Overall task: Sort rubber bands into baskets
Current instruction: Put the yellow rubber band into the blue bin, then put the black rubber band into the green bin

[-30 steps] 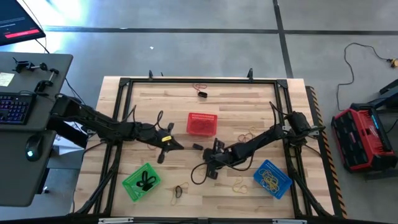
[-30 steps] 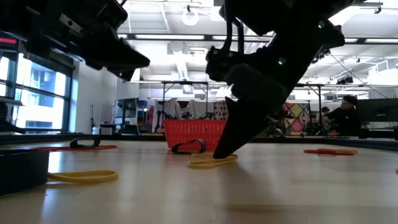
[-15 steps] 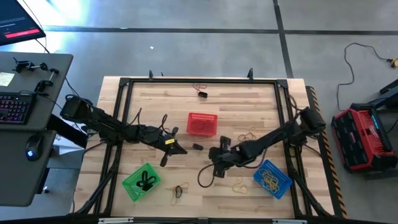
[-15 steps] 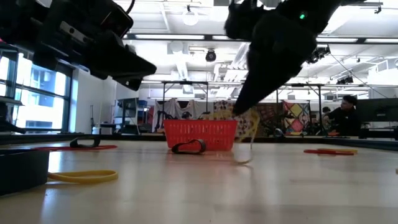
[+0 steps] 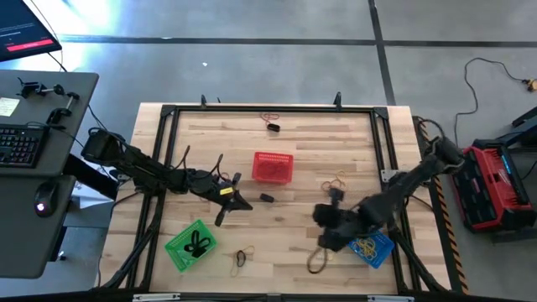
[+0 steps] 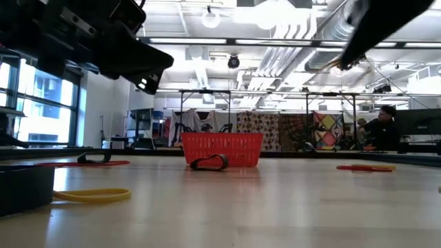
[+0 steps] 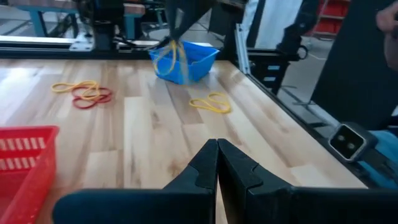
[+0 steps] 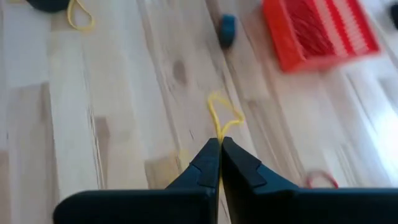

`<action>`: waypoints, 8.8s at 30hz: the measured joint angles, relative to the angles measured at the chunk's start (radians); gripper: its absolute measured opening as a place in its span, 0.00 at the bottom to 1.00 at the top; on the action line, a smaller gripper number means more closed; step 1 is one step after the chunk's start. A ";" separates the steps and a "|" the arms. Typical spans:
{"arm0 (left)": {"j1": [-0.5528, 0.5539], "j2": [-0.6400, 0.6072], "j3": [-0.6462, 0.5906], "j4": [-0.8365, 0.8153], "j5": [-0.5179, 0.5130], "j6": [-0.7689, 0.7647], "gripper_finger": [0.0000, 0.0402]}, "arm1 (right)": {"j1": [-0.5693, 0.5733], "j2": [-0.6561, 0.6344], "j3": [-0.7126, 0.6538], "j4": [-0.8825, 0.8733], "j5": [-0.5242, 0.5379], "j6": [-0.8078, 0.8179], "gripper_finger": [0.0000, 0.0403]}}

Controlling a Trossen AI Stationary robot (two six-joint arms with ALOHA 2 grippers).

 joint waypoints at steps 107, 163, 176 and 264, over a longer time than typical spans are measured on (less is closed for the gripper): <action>-0.053 0.000 0.031 -0.068 0.165 0.000 0.00 | -0.090 0.016 0.021 -0.222 -0.201 -0.065 0.04; -0.281 0.379 0.675 -1.142 0.097 0.104 0.19 | -0.153 0.016 -0.101 -0.070 -0.216 -0.133 0.03; -0.262 0.387 0.675 -1.134 0.139 0.109 0.09 | -0.153 0.016 -0.101 -0.070 -0.216 -0.133 0.03; -0.235 0.349 0.675 -1.176 0.187 -0.031 0.00 | -0.113 0.017 -0.100 -0.098 -0.200 -0.133 0.03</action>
